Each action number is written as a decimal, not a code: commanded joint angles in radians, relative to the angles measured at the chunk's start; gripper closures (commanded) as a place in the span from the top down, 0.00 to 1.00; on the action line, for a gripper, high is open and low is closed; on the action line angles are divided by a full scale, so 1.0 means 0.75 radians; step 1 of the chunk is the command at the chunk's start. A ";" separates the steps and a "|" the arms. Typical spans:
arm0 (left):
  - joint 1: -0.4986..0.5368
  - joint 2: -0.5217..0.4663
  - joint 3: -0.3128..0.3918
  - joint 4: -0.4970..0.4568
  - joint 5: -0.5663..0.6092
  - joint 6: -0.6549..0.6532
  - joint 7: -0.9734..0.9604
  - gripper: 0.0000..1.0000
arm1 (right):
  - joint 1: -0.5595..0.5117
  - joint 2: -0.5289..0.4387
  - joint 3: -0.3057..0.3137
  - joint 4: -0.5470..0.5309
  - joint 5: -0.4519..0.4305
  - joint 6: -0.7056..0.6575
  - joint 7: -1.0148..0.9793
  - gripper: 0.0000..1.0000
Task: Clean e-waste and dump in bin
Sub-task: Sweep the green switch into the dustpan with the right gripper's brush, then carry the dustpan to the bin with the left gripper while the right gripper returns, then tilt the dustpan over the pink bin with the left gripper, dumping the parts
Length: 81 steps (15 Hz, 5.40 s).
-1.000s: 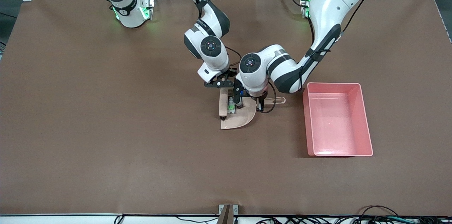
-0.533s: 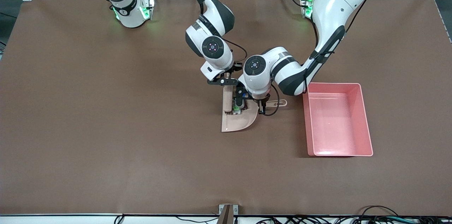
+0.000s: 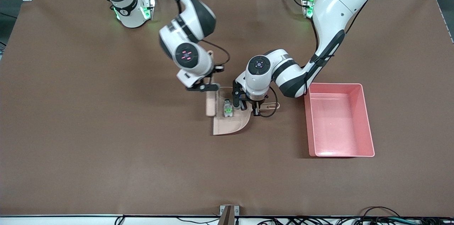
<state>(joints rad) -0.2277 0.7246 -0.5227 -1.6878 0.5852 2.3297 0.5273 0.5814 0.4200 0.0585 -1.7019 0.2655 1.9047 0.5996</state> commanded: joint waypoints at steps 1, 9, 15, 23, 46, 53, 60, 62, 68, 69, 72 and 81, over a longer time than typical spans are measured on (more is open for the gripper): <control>0.003 -0.001 -0.015 0.009 -0.054 0.051 -0.002 0.00 | -0.180 -0.200 0.028 -0.223 -0.041 0.013 -0.020 0.00; 0.182 -0.117 -0.182 0.017 -0.066 0.070 0.094 0.00 | -0.507 -0.690 0.030 -1.041 -0.262 0.413 -0.166 0.00; 0.659 -0.123 -0.552 0.021 -0.048 -0.030 0.105 0.00 | -0.967 -0.687 0.030 -1.245 -0.262 0.655 -0.842 0.00; 0.737 -0.346 -0.484 0.033 -0.150 -0.167 0.138 0.00 | -1.107 -0.493 0.030 -1.241 -0.266 0.823 -0.822 0.00; 0.203 -0.715 0.852 -0.200 -0.697 -0.335 1.238 0.00 | -1.166 -0.384 0.045 0.310 -0.354 -0.427 -0.810 1.00; 0.201 -0.602 0.856 -0.186 -0.376 -0.276 1.122 0.00 | -1.027 -0.511 0.047 0.251 -0.424 -0.574 -0.791 1.00; 0.163 -0.565 0.852 -0.196 -0.065 -0.296 0.925 0.00 | -0.978 -0.525 0.045 0.206 -0.413 -0.580 -0.789 1.00; 0.142 -0.565 0.850 -0.196 0.037 -0.304 0.882 0.00 | -0.970 -0.521 0.031 0.204 -0.415 -0.582 -0.795 1.00; 0.128 -0.584 0.840 -0.188 0.120 -0.304 0.870 0.00 | -0.849 -0.523 -0.119 0.210 -0.417 -0.627 -0.804 1.00; 0.128 -0.602 0.840 -0.184 0.108 -0.304 0.872 0.00 | -0.853 -0.521 -0.119 0.210 -0.413 -0.641 -0.803 1.00; 0.128 -0.690 0.812 -0.184 -0.002 -0.306 0.870 0.00 | -0.851 -0.523 -0.119 0.216 -0.413 -0.650 -0.803 1.00; 0.091 -0.737 0.481 -0.055 -0.318 -0.496 0.555 0.00 | -0.877 -0.529 -0.121 0.206 -0.407 -0.656 -0.789 1.00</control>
<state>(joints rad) -0.1622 0.1672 -0.1143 -1.7461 0.3750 1.9785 1.0047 -0.0702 0.0397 -0.0332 -1.5290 -0.0315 1.4156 -0.0050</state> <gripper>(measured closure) 0.665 0.000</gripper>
